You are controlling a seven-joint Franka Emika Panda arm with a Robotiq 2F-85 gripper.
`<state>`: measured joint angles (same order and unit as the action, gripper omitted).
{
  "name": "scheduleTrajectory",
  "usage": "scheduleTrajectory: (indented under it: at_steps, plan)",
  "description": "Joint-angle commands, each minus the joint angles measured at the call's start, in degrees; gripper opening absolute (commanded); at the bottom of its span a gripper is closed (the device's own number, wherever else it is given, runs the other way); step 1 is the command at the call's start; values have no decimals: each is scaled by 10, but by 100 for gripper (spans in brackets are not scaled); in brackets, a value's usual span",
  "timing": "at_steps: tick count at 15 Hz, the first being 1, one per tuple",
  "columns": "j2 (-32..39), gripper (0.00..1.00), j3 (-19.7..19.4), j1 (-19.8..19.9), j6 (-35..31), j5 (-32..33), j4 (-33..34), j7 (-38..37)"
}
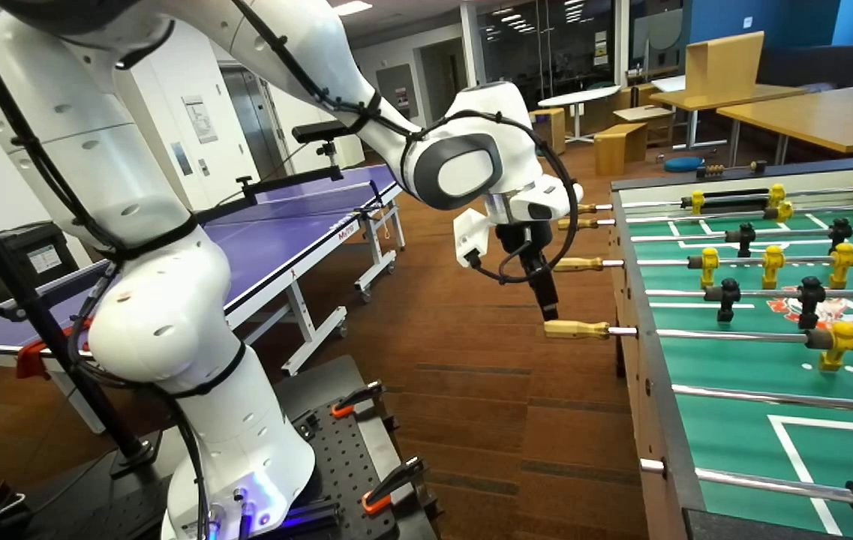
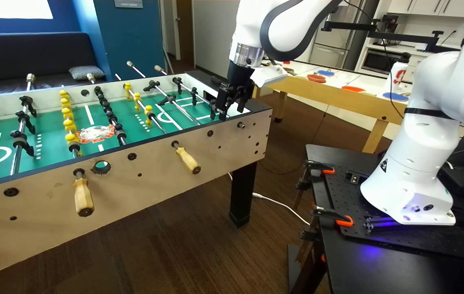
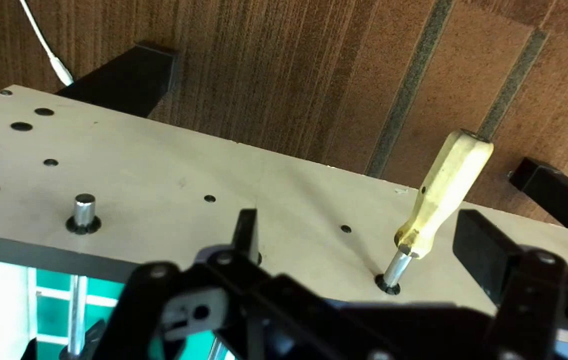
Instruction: Pull out the first wooden handle
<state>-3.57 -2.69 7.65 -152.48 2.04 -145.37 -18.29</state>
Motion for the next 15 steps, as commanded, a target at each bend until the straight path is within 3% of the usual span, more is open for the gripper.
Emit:
scheduleTrajectory:
  at_steps: [1,5,9,15]
  plan:
    - [2,100,-6,-6,1,0,1,1]
    - [19,100,1,-13,-11,-17,10,-26]
    - [87,100,5,-34,-43,-132,47,-40]
    - [190,100,5,-50,-88,-193,115,-65]
